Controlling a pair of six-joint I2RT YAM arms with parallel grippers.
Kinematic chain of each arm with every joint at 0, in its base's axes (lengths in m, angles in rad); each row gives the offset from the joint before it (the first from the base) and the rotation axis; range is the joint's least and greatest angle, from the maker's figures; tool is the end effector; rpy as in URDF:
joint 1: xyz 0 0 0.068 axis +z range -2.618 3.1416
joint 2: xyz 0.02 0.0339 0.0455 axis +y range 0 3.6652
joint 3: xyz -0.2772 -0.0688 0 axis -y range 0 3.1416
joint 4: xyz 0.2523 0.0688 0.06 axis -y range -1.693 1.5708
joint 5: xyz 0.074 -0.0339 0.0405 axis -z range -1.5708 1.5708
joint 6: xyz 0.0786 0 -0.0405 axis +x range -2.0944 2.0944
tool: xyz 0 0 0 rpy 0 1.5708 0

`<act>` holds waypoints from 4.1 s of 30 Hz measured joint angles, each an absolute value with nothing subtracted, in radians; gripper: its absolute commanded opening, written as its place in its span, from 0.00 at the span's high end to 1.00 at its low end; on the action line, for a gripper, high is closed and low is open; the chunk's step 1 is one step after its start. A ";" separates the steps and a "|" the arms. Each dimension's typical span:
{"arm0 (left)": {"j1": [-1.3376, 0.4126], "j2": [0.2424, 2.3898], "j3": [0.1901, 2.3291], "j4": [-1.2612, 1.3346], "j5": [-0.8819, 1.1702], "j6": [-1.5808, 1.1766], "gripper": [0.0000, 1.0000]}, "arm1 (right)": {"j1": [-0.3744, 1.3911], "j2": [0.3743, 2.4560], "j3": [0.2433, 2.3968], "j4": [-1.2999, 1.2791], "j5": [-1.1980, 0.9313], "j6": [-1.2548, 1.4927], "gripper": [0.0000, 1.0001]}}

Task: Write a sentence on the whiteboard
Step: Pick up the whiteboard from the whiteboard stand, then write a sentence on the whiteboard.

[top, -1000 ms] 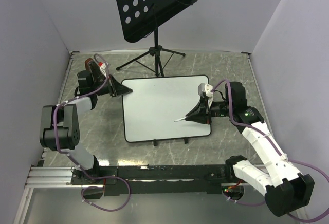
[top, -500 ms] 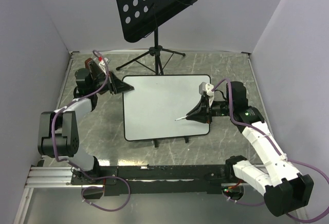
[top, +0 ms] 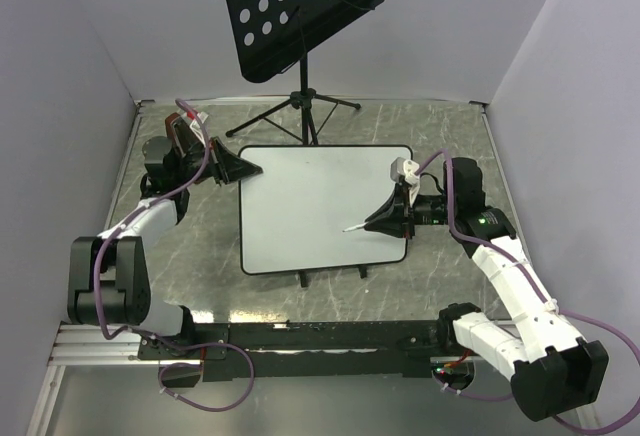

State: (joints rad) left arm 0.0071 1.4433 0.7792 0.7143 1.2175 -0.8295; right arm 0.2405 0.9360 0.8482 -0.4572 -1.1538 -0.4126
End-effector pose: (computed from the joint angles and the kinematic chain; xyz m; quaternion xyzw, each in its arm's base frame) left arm 0.3220 -0.0715 0.2853 0.1490 0.6849 -0.5988 0.3874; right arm 0.1798 0.1181 0.3195 -0.4878 0.6059 0.4381 0.4506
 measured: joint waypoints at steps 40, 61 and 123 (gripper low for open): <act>-0.251 1.253 0.692 0.662 0.778 -0.799 0.99 | 0.204 0.936 0.851 -0.479 -1.153 -0.402 1.00; -0.338 1.179 0.602 0.687 0.634 -0.805 0.99 | 0.476 1.068 1.127 -0.652 -0.845 -0.532 1.00; -0.407 1.108 0.429 0.764 0.420 -0.933 0.99 | 0.706 1.286 1.127 -0.171 -0.520 -0.101 1.00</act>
